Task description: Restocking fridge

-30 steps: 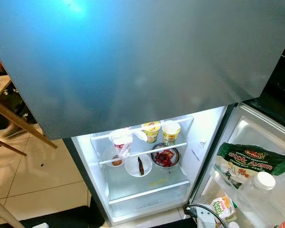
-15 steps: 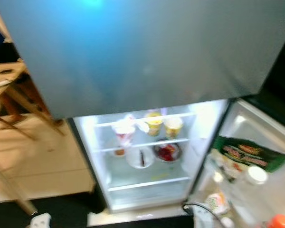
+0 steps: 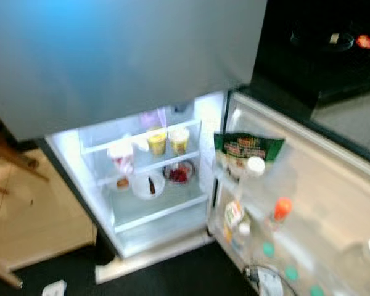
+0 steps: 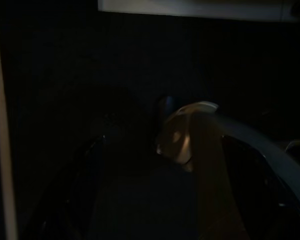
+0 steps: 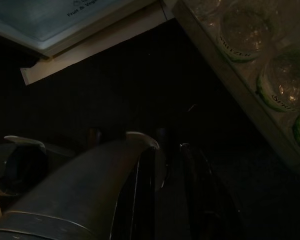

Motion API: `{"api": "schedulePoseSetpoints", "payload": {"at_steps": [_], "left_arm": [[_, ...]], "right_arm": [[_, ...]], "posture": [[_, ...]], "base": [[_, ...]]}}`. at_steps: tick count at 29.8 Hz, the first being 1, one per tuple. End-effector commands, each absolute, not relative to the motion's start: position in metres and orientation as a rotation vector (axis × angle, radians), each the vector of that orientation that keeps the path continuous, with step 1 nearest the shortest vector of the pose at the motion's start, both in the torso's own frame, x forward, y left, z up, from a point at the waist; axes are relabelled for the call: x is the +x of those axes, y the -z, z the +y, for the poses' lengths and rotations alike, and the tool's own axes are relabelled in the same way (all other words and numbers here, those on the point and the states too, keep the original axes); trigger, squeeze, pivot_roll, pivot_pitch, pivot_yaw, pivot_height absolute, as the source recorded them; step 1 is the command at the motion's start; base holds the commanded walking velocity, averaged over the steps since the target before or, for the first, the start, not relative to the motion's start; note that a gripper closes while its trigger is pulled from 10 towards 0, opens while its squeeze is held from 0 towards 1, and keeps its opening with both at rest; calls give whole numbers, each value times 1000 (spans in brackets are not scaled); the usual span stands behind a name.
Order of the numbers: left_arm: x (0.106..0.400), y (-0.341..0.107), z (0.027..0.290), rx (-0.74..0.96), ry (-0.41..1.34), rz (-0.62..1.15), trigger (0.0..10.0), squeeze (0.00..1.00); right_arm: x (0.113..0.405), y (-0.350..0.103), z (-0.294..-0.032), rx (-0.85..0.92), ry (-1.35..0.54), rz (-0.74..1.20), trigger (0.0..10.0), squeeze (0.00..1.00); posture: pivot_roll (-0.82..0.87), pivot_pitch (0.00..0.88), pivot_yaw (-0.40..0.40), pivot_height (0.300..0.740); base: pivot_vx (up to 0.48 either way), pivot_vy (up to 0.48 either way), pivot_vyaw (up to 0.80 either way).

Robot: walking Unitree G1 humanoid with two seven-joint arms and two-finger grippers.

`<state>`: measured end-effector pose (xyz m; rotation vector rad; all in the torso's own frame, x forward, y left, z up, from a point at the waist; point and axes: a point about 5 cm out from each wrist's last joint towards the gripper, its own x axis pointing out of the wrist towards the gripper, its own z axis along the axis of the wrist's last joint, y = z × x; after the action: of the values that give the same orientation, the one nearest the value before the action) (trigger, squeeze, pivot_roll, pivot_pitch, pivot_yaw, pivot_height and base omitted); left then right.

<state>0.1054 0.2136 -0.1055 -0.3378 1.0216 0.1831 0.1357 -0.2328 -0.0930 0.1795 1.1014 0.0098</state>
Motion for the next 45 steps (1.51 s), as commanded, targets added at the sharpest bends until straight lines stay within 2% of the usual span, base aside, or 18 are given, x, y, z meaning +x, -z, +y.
{"api": "schedulePoseSetpoints", "payload": {"at_steps": [1, 6, 30, 38, 45], "left_arm": [[106, 105, 216, -319, -174, 1023, 10000, 0], [106, 105, 215, -315, -163, 1029, 10000, 0], [107, 106, 211, -322, -146, 1036, 10000, 0], [107, 104, 215, -300, -113, 1039, 10000, 0], [105, 104, 223, -250, -146, 1057, 10000, 0]], "right_arm": [[135, 95, -227, 190, -22, 1101, 10000, 0], [135, 94, -227, 190, -23, 1100, 10000, 0], [135, 95, -225, 202, -18, 1097, 10000, 0], [134, 95, -225, 204, -22, 1097, 10000, 0], [134, 95, -226, 201, -24, 1096, 10000, 0]], "posture": [[-40, 0, 17, 740], [-40, 0, 15, 740], [-44, 0, 21, 740], [-45, 0, 20, 740], [-48, 0, 18, 740]], "base": [[0, 0, 0], [-69, 0, 0], [-475, 0, 0], [-60, 0, 0], [0, -480, 0]]}}
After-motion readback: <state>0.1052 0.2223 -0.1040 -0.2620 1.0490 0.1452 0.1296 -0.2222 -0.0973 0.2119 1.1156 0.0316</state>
